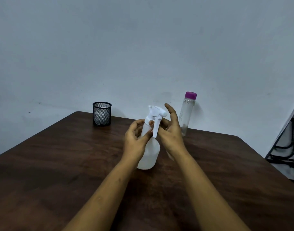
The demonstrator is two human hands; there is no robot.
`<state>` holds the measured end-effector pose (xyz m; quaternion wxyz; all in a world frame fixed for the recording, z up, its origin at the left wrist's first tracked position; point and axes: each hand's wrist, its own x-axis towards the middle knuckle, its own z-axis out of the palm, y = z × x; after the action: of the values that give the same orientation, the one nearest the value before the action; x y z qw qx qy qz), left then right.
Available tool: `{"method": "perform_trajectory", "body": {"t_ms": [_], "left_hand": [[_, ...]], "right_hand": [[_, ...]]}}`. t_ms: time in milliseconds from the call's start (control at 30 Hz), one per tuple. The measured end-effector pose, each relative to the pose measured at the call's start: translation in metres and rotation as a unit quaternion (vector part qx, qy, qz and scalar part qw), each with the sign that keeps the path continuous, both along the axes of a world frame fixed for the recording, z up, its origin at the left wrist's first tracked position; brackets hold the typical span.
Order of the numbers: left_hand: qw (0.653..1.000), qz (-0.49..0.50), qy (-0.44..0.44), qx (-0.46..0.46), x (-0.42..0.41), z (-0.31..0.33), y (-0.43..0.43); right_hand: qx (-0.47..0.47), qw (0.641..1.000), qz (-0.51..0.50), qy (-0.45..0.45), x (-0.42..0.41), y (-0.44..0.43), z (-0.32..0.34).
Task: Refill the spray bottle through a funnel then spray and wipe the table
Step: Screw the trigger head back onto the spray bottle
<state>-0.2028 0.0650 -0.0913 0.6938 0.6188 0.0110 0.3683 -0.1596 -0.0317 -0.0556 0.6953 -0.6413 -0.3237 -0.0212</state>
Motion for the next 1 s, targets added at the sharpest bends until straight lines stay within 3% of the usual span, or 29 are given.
{"method": "perform_trajectory", "body": {"t_ms": [433, 733, 1000], "left_hand": [[0.979, 0.127, -0.001, 0.161, -0.005, -0.013, -0.006], [0.952, 0.182, 0.016, 0.247, -0.006, -0.022, -0.010], [0.947, 0.186, 0.007, 0.261, -0.003, -0.025, -0.009]], "right_hand": [[-0.049, 0.997, 0.055, 0.011, 0.010, 0.002, 0.000], [-0.009, 0.993, 0.107, 0.041, 0.009, 0.002, -0.003], [0.059, 0.997, 0.048, 0.017, 0.003, 0.018, -0.015]]}}
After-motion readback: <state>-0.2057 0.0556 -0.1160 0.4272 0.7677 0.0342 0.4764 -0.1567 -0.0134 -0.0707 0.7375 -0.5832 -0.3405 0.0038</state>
